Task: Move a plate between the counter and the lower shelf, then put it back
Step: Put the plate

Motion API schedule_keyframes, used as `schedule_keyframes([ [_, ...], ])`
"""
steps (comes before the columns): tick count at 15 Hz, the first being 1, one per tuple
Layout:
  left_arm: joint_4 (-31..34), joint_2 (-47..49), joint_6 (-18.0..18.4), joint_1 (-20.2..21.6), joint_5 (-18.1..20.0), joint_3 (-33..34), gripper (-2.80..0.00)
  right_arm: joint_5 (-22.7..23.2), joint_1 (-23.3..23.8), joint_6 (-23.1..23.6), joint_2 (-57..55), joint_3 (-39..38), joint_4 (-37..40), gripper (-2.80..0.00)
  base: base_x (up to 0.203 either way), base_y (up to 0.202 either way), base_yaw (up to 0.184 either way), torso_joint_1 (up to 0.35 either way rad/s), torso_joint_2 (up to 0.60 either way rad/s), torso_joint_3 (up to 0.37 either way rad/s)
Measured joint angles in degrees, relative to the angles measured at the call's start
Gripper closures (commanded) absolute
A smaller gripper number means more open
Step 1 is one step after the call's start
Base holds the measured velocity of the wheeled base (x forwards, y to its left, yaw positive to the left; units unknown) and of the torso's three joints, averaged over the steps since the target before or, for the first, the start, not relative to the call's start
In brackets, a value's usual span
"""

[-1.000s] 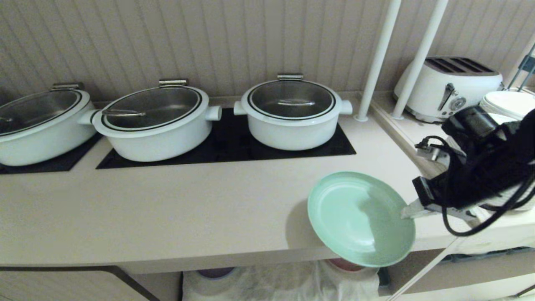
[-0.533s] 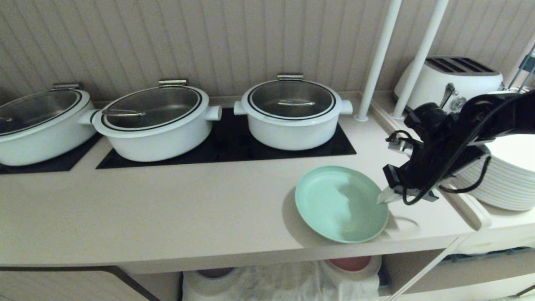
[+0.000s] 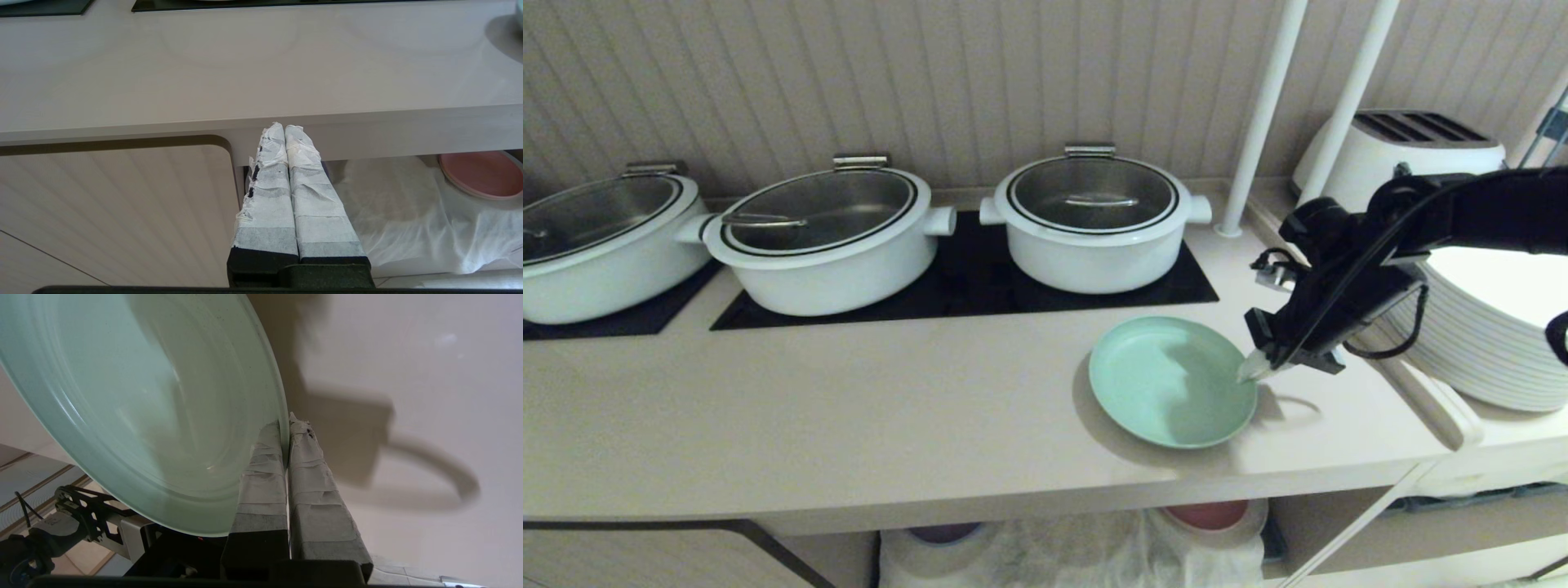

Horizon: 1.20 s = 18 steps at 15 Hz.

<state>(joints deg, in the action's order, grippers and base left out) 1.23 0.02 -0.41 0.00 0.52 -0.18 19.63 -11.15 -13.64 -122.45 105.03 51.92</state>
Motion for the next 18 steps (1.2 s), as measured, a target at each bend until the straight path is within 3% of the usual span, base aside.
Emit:
schedule_keyframes([
  [18,0.00,0.00,0.00,0.00,0.00,0.00,0.00,-0.03,0.02,0.06,-2.33,1.00,0.11,0.00,0.000,0.000,0.000,0.000,0.00,0.000],
])
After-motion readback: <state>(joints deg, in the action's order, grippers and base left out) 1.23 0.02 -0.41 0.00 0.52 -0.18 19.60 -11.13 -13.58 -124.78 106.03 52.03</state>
